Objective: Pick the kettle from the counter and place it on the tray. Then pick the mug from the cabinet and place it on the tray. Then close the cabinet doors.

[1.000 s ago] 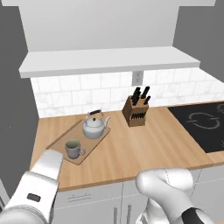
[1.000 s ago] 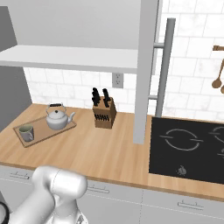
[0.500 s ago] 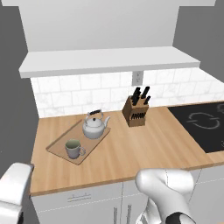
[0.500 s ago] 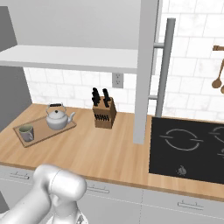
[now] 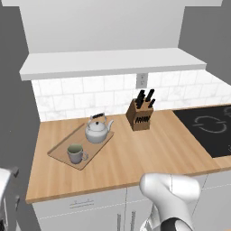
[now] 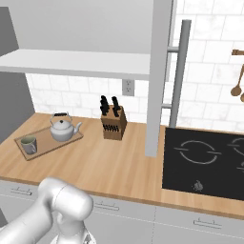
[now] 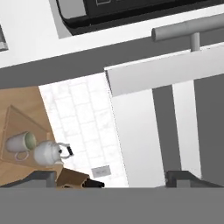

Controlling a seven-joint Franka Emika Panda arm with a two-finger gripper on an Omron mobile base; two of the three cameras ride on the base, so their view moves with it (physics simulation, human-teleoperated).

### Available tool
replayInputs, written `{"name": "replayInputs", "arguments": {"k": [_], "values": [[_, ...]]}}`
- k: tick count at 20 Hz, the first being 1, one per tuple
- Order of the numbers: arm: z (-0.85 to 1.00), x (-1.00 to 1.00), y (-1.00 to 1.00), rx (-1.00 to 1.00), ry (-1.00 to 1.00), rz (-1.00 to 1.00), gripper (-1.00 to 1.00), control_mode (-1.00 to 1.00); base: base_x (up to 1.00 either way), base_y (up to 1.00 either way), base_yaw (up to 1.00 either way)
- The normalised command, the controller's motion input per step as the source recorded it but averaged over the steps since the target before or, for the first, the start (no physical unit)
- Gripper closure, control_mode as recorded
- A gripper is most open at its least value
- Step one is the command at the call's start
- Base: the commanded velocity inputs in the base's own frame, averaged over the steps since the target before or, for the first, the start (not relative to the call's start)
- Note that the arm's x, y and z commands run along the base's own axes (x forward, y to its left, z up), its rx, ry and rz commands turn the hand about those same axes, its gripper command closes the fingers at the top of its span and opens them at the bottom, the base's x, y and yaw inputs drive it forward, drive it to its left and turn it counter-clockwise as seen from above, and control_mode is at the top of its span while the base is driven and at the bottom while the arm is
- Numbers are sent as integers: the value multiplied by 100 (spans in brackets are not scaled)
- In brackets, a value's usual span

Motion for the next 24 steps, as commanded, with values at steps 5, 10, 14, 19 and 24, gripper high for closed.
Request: {"name": "replayInputs", "arguments": {"k": [5,10,14,19,24], "values": [[0,0,30,-19,-10,0,-100,-100,0,0,0],[0,0,22,-15,-21,0,-100,-100,0,0,0],[13,6,26,-6,-7,0,-100,-100,0,0,0],[14,26,27,0,-1,0,-100,-100,0,0,0],[3,26,29,-2,-2,0,-100,-100,0,0,0]]}}
